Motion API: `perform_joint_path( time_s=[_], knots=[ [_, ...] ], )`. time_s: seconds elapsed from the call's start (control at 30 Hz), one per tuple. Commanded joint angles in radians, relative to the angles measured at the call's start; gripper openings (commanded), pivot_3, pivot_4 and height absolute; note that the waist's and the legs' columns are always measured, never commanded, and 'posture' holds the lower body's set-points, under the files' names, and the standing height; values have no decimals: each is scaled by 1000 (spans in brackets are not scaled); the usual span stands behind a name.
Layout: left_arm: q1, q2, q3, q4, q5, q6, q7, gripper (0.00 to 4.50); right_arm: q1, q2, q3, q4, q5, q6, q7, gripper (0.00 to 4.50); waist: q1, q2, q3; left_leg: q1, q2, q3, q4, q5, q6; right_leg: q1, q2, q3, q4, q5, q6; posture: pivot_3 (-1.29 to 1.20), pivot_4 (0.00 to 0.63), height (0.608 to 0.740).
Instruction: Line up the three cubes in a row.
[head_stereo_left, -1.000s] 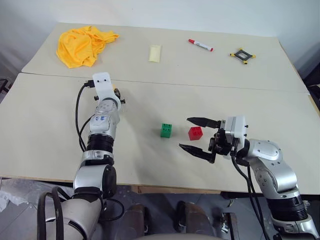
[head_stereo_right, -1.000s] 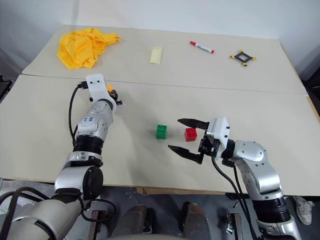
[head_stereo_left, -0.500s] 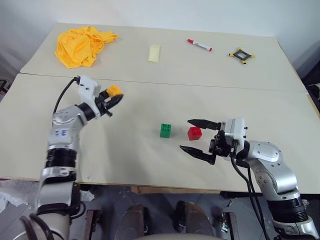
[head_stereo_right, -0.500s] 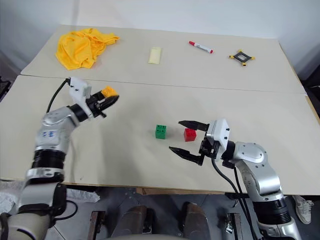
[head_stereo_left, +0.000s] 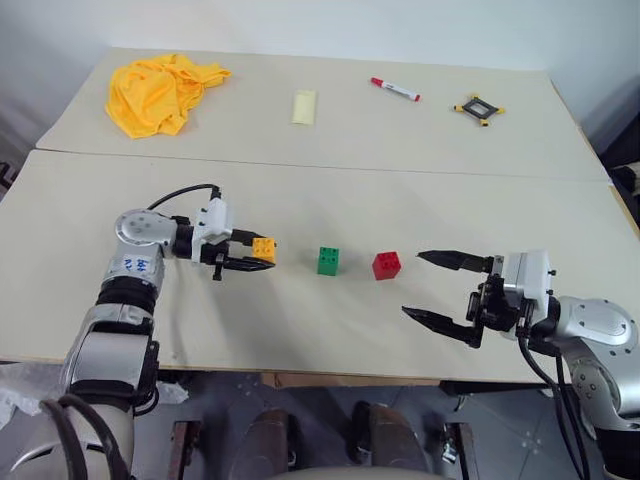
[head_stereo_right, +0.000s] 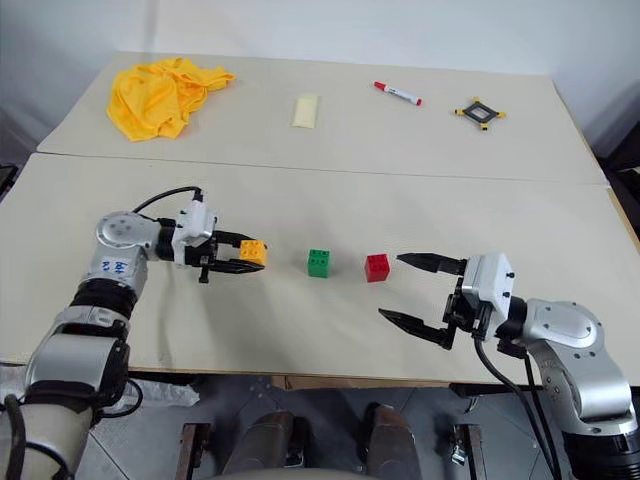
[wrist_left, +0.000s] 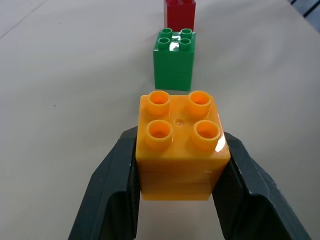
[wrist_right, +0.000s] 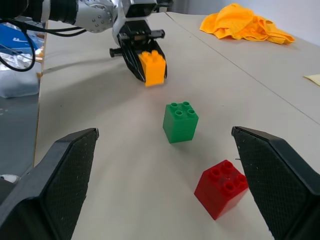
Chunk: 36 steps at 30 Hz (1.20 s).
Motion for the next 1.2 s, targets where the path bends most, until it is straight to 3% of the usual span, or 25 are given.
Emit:
perform_joint_path(
  time_s=[0.03,0.3,0.37,0.63,0.8,0.9,0.97,1.03,1.2],
  knots=[
    [-49,-9,-9,85,45,-55,-27,1522,7,-11,-27,-54,19,5,-16,4500,1,0,0,0,0,0,0,0,0,0,0,0,0,0,0,0,150,740],
    [-127,-45,-13,184,109,-30,16,1522,29,5,-6,-99,12,22,-53,4500,6,0,0,0,-1,-1,0,0,1,0,-1,0,1,0,0,0,150,740],
    [-127,-45,-16,190,123,-39,11,2259,30,7,1,-107,15,27,-61,4500,5,0,0,0,-2,-2,0,0,1,0,-2,0,1,0,0,0,150,740],
    [-110,-13,59,170,83,-58,27,4481,10,-3,12,-62,15,20,-32,4500,3,-1,0,0,-1,-2,0,0,1,0,-2,0,1,0,0,0,150,740],
    [-35,65,146,63,-21,12,-98,4481,-22,-30,-11,39,0,-23,48,4500,-4,0,0,0,4,-2,0,0,1,0,-2,-1,1,0,0,0,150,740],
    [81,130,195,-105,-134,133,-110,4481,-74,-23,-34,123,36,-40,92,4500,-10,0,0,0,4,-2,0,0,1,0,-2,-1,1,0,0,0,150,740],
    [185,172,248,-245,-201,213,-78,4481,-135,6,-69,199,96,-36,104,4500,-24,0,0,0,5,-2,1,0,1,0,-2,0,2,0,0,0,150,740],
    [276,220,278,-365,-252,329,-57,4481,-193,-9,-55,291,70,-76,178,4500,-26,0,1,0,6,-3,1,0,1,0,-2,-1,2,0,0,0,150,740],
    [394,250,379,-556,-335,415,66,4481,-292,-56,-26,457,12,-201,382,4500,-11,2,2,0,5,-4,3,0,1,1,-3,-1,3,0,0,0,150,740]
  ],
)
